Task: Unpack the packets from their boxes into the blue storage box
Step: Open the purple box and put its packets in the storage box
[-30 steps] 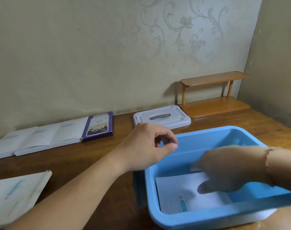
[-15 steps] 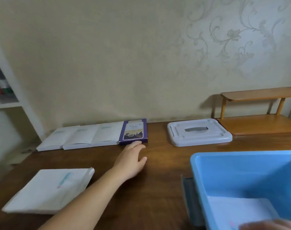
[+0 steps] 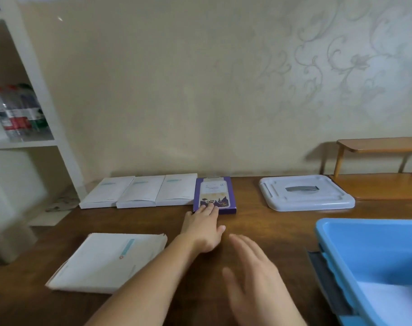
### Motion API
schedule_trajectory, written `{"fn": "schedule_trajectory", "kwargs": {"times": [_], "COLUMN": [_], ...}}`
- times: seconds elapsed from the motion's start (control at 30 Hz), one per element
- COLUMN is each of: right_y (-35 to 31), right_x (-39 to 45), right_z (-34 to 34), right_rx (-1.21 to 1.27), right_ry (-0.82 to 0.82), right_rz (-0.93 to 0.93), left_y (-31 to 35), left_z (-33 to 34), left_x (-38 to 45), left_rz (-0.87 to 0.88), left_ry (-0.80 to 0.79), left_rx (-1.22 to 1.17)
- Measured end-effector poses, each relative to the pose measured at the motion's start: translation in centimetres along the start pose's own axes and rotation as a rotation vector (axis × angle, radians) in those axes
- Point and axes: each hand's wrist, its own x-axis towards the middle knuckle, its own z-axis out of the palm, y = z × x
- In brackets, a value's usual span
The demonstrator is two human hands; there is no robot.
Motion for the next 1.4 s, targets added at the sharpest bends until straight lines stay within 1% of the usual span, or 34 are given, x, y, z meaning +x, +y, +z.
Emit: {"fn": "schedule_trajectory", "kwargs": {"times": [0.03, 0.07, 0.1, 0.13, 0.2, 0.3, 0.37, 0.4, 0.47, 0.53, 0.7, 0.77, 0.8, 0.83, 0.93, 1.0, 1.03, 1.07, 1.1, 1.13, 1.17, 1.2, 1.23, 1.27, 1.3, 1.33, 1.37, 1.4], "right_y": [1.5, 3.4, 3.9, 4.3, 4.2, 5.5, 5.8, 5.9, 5.8, 5.2, 5.2, 5.6, 5.6, 5.6, 5.1, 4.9, 4.6, 4.4, 4.0, 3.5, 2.9, 2.1, 1.4, 0.6, -0.3, -1.2, -2.0, -2.4], "right_x": [0.8, 1.2, 1.8, 2.6, 3.5, 4.2, 4.3, 4.3, 4.3, 4.3, 4.5, 4.7, 4.8, 4.8, 4.4, 4.0, 3.8, 3.7, 3.5, 3.2, 2.8, 2.2, 1.8, 1.3, 0.9, 0.5, 0.2, 0.0], "right_z": [0.7, 0.6, 1.0, 1.7, 2.3, 3.6, 4.5, 5.0, 5.6, 5.5, 5.6, 5.7, 5.6, 5.6, 5.6, 5.3, 5.0, 4.6, 4.2, 3.8, 3.4, 3.2, 3.1, 3.1, 3.1, 3.0, 3.0, 3.1], "right_rx": [0.035, 0.066, 0.09, 0.065, 0.022, -0.038, -0.071, -0.079, -0.045, 0.103, 0.699, 0.889, 0.921, 0.919, 0.888, 0.904, 0.939, 0.992, 1.063, 1.145, 1.227, 1.298, 1.363, 1.399, 1.41, 1.382, 1.338, 1.254], "right_ry": [-0.11, -0.131, -0.097, -0.105, -0.097, -0.16, -0.193, -0.194, -0.142, -0.066, 0.226, 0.317, 0.341, 0.339, 0.218, 0.189, 0.193, 0.196, 0.192, 0.169, 0.131, 0.079, 0.028, -0.01, -0.04, -0.055, -0.06, -0.049], "right_rz": [0.089, 0.187, 0.234, 0.271, 0.284, 0.371, 0.377, 0.369, 0.356, 0.396, 0.639, 0.657, 0.648, 0.642, 0.599, 0.565, 0.551, 0.537, 0.519, 0.499, 0.479, 0.459, 0.427, 0.383, 0.329, 0.276, 0.227, 0.182], "left_y": [0.1, 0.1, -0.2, -0.5, -1.2, -2.1, -2.5, -2.6, -2.6, -2.5, -2.6, -2.6, -2.6, -2.6, -2.3, -2.3, -2.3, -2.1, -1.8, -1.4, -0.9, -0.5, -0.1, 0.3, -0.4, -0.6, -0.8, -0.4], "left_z": [-0.1, -0.1, 0.0, 0.3, 0.9, 1.9, 2.3, 2.4, 2.4, 2.2, 2.0, 2.6, 2.8, 3.0, 3.3, 3.1, 3.0, 2.8, 2.5, 2.1, 1.8, 1.2, 0.7, 0.3, -0.1, -0.6, -0.8, -2.9], "left_x": [-1.2, -2.6, -4.2, -5.9, -9.2, -13.4, -15.2, -15.8, -16.3, -16.3, -16.7, -16.9, -16.9, -17.0, -17.3, -17.7, -17.9, -18.2, -18.7, -19.2, -19.7, -19.9, -19.8, -19.6, -19.6, -19.5, -19.4, -19.5], "left_rz": [0.022, 0.05, 0.08, 0.112, 0.164, 0.219, 0.239, 0.245, 0.247, 0.246, 0.254, 0.261, 0.26, 0.255, 0.269, 0.227, 0.181, 0.101, 0.011, -0.092, -0.215, -0.33, -0.395, -0.392, -0.331, -0.185, 0.084, 0.182], "left_ry": [0.002, 0.015, 0.037, 0.06, 0.087, 0.107, 0.106, 0.104, 0.093, 0.08, 0.041, 0.046, 0.04, 0.023, 0.005, -0.036, -0.017, 0.052, 0.191, 0.39, 0.578, 0.648, 0.631, 0.592, 0.525, 0.415, 0.314, 0.302], "left_rx": [0.015, 0.032, 0.049, 0.057, 0.041, -0.001, -0.023, -0.032, -0.047, -0.077, -0.123, -0.115, -0.111, -0.106, -0.099, -0.146, -0.246, -0.379, -0.514, -0.7, -0.968, -1.301, -1.604, -1.769, -1.821, -2.118, -2.347, -2.427]}}
